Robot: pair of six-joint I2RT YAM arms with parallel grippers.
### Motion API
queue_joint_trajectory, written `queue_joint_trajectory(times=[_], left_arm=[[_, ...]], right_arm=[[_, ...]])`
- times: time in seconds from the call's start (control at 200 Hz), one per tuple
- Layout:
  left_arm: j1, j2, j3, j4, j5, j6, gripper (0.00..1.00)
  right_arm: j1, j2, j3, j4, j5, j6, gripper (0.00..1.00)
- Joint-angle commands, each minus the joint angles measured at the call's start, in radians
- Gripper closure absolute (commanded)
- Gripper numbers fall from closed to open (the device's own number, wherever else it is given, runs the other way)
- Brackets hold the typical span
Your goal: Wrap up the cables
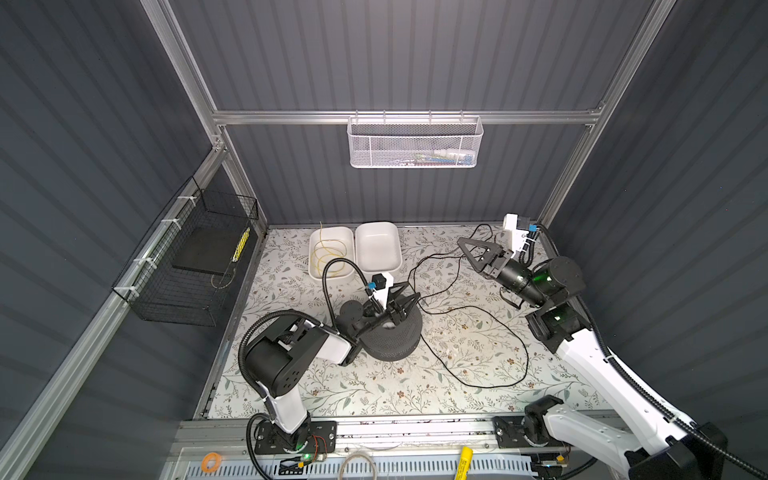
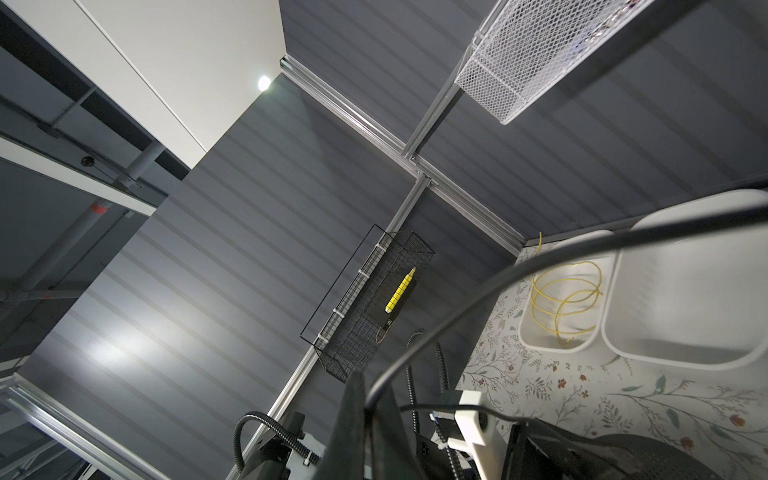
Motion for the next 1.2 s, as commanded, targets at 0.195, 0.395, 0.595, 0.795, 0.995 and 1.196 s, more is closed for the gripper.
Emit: queue_joint_trajectory(times=[0.195,0.395,0.595,0.795,0.995,1.196], left_arm=[[0.000,0.055,0.090,0.047,0.059,-0.006,0.56],[-0.005,0.120,0.164,0.047,0.091,-0.027,0.52],[-0.011,0.129,0.179,0.047,0.083,-0.021,0.79],[-0.011,0.087,0.116,0.048,0.059,-0.024,1.00],[-0.011,-0.016,0.049,-0.053,0.073,-0.036,1.00],[-0.011,-0.234,0.204,-0.773,0.068,0.014,1.00]], right_arm=[[-0.002,-0.007,-0.021,0.134,-0.040,0.114,1.00],[0.003,0.007,-0.044,0.197,-0.044,0.185,1.00],[0.004,0.000,-0.054,0.198,-0.030,0.187,1.00],[-0.009,-0.023,-0.027,0.069,0.023,0.067,1.00],[-0.023,0.047,0.080,-0.092,0.128,-0.104,1.00],[-0.076,0.187,0.173,-0.216,0.189,-0.158,1.00]])
